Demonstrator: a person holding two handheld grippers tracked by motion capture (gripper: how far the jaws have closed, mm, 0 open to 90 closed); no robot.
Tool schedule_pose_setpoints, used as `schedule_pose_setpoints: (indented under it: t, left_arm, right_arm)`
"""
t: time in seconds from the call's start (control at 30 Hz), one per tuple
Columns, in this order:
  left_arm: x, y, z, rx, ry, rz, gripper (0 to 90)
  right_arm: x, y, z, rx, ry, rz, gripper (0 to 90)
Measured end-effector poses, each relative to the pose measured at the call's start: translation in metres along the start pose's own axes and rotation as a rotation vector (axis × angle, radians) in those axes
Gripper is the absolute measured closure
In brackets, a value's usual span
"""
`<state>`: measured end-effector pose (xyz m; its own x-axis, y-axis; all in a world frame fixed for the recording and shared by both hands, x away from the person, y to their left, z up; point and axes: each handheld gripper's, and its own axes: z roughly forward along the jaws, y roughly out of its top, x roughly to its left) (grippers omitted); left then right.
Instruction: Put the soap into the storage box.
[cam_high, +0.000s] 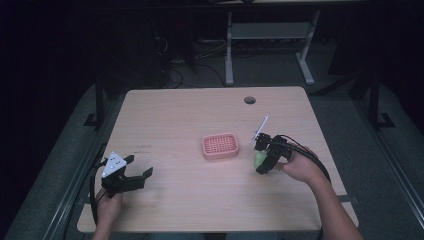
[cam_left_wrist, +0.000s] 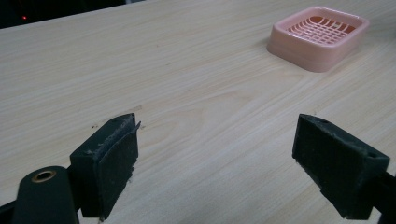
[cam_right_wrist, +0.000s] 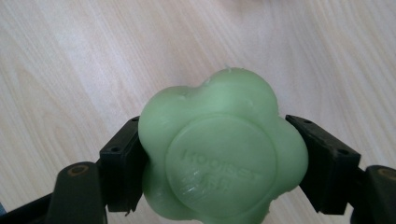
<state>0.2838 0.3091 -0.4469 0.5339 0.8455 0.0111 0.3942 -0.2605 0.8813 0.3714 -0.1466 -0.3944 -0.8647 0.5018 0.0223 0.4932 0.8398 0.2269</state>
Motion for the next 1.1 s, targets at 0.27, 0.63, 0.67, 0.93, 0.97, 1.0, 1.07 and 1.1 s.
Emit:
schedule_pose_setpoints:
  t: [0.27, 0.63, 0.67, 0.93, 0.97, 1.0, 1.07, 1.1]
  left_arm:
    - [0.0, 0.0, 0.0, -0.002, -0.001, -0.002, 14.1]
    - [0.0, 0.0, 0.0, -0.002, -0.001, 0.001, 14.1]
    - [0.0, 0.0, 0.0, -0.002, -0.001, 0.001, 14.1]
    - [-0.001, 0.0, 0.0, 0.002, -0.001, 0.006, 14.1]
    - [-0.001, 0.0, 0.0, 0.004, -0.001, 0.006, 14.1]
    - [-0.001, 0.0, 0.0, 0.005, 0.0, 0.007, 14.1]
    - [-0.001, 0.0, 0.0, 0.005, 0.001, 0.007, 14.0]
    - [-0.001, 0.0, 0.001, 0.004, 0.001, 0.007, 14.1]
  right_arm:
    - [-0.007, 0.017, 0.001, 0.012, 0.01, -0.013, 26.2]
    - [-0.01, 0.036, 0.002, 0.009, 0.015, -0.025, 26.2]
    - [-0.01, 0.036, 0.003, 0.015, 0.013, -0.025, 26.2]
    - [-0.015, 0.043, 0.001, 0.018, 0.015, -0.025, 26.2]
    - [-0.015, 0.044, 0.001, 0.018, 0.014, -0.024, 26.2]
    - [-0.015, 0.045, 0.0, 0.015, 0.008, -0.028, 26.2]
    - [-0.015, 0.049, -0.002, 0.003, 0.015, -0.029, 26.2]
    - [-0.015, 0.05, -0.002, 0.002, 0.017, -0.032, 26.2]
